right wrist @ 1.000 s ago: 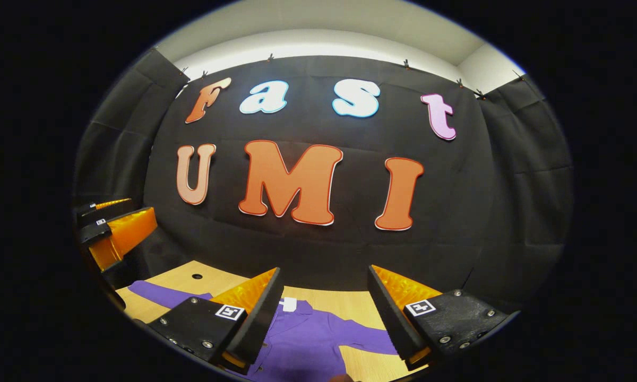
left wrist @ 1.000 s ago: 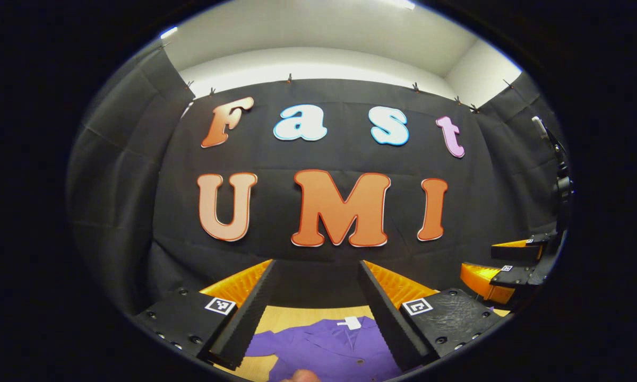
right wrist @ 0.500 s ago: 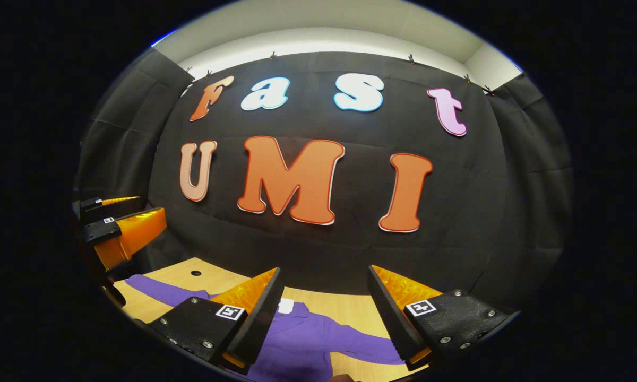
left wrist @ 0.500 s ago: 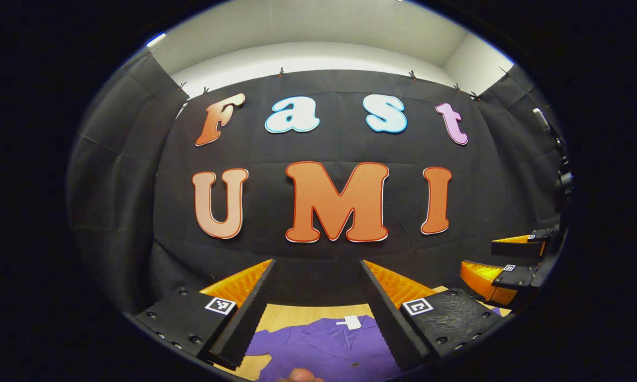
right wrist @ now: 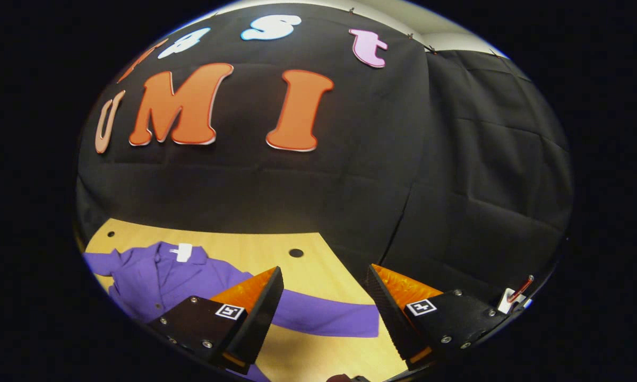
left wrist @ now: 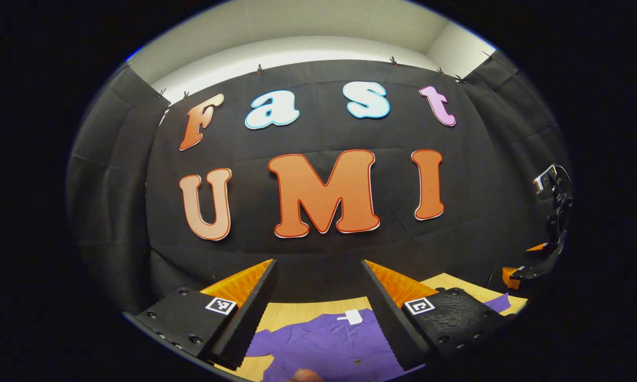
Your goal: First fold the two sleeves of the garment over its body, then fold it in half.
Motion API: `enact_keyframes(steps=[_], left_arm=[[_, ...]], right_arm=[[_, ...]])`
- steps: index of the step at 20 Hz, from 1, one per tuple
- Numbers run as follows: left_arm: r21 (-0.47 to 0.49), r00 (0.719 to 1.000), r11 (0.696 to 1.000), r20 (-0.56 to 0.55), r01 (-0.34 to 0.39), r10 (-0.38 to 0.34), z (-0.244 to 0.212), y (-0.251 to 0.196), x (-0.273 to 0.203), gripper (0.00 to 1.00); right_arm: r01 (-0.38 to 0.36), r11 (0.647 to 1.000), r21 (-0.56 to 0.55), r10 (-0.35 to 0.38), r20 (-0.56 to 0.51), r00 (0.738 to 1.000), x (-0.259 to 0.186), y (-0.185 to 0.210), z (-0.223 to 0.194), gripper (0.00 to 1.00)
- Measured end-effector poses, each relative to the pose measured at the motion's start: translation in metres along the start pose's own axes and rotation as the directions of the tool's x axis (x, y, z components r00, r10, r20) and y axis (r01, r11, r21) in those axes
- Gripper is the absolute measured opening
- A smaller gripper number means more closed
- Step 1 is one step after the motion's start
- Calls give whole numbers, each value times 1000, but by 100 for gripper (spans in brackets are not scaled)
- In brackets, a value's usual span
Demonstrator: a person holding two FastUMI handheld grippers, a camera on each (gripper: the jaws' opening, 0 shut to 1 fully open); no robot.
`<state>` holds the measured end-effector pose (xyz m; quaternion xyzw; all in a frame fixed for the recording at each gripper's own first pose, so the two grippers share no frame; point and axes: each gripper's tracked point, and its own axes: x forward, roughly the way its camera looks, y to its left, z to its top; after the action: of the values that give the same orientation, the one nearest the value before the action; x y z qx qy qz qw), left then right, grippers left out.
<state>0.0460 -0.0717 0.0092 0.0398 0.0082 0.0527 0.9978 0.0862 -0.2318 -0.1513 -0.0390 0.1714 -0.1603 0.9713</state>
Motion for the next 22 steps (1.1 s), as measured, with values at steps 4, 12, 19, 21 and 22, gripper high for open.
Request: enact_keyframes(steps=[4,12,19,21,22], left_arm=[[17,999,999,-24,-42,42,-7,7,-2,99],[57,987,989,-73,-136,140,-20,16,-17,99],[135,964,972,-156,-194,215,-45,-3,-32,99],[141,958,969,-176,-205,228,-52,-10,-37,99],[147,953,966,-188,-213,238,-55,-11,-40,99]], right_arm=[[71,997,-12,-72,-100,992,30,-42,-36,95],[68,995,74,-39,-340,940,82,-73,-113,96],[-22,981,192,137,-611,780,122,-76,-197,96],[-19,968,250,186,-664,724,130,-72,-213,96],[-7,957,291,215,-691,690,131,-71,-223,96]])
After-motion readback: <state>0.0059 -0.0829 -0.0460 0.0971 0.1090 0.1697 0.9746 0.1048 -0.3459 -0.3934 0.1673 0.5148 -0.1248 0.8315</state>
